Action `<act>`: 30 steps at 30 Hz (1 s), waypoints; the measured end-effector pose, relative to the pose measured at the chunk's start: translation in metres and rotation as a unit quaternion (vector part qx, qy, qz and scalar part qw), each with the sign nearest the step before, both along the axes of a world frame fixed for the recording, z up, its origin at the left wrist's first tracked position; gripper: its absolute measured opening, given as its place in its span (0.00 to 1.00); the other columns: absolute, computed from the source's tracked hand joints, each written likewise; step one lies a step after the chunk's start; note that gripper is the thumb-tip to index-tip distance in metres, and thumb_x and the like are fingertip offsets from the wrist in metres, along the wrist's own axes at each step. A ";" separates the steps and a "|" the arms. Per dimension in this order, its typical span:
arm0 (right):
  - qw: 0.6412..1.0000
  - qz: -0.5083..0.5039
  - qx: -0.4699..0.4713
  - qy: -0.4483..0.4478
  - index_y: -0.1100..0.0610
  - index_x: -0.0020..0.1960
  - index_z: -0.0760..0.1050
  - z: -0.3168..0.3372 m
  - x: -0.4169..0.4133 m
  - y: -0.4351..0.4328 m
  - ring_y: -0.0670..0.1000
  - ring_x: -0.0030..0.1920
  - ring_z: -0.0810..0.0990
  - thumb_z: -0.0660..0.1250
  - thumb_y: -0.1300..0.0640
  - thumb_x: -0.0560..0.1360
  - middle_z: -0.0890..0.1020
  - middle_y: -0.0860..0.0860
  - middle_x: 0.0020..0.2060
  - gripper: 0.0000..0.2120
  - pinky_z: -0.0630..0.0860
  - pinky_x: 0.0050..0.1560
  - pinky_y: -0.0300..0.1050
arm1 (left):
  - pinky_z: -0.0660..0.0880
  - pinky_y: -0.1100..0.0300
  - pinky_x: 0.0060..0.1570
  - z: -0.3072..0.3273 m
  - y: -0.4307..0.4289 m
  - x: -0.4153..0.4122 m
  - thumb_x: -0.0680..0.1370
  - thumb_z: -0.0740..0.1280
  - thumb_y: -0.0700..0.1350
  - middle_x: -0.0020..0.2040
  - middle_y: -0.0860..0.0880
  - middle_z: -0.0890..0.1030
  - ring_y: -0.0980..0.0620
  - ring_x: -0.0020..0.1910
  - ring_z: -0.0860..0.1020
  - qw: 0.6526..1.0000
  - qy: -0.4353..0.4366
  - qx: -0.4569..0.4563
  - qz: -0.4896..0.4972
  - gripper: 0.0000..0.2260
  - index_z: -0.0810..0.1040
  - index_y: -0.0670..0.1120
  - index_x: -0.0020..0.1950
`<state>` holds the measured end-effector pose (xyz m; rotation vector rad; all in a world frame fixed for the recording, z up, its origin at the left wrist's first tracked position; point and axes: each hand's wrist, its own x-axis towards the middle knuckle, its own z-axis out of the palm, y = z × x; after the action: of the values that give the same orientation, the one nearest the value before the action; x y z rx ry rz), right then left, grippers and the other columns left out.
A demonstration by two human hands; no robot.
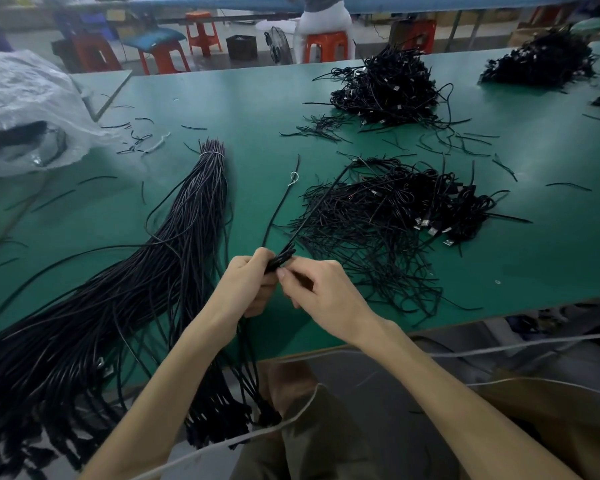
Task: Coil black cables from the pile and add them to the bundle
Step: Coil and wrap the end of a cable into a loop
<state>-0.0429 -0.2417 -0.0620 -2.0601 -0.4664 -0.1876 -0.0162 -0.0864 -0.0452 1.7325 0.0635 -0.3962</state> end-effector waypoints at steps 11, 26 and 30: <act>0.993 -0.085 -0.069 -0.052 0.52 0.40 0.67 0.003 0.006 -0.002 0.50 0.30 0.68 0.62 0.56 0.83 0.70 0.46 0.29 0.13 0.66 0.33 0.50 | 0.75 0.51 0.30 0.021 0.016 -0.012 0.88 0.53 0.50 0.37 0.44 0.84 0.41 0.26 0.76 0.972 -0.153 0.092 -0.153 0.13 0.72 0.45 0.64; 0.992 -0.010 -0.108 -0.059 0.56 0.44 0.69 0.032 0.015 -0.012 0.52 0.37 0.70 0.62 0.60 0.83 0.72 0.48 0.36 0.10 0.70 0.40 0.55 | 0.73 0.62 0.36 0.034 0.027 0.009 0.81 0.67 0.51 0.38 0.48 0.80 0.54 0.31 0.74 0.912 -0.366 0.136 -0.130 0.15 0.79 0.56 0.67; 0.993 0.009 -0.091 -0.072 0.60 0.49 0.75 0.032 0.014 -0.013 0.51 0.41 0.73 0.62 0.60 0.84 0.75 0.46 0.39 0.07 0.71 0.43 0.52 | 0.70 0.69 0.55 0.032 0.024 0.021 0.83 0.63 0.58 0.55 0.51 0.73 0.60 0.51 0.74 0.884 -0.416 0.169 -0.128 0.18 0.75 0.57 0.73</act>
<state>-0.0290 -0.2543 -0.0299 -2.2290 -0.6090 -0.2948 0.0053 -0.0624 -0.0130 2.1339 -0.7660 0.2145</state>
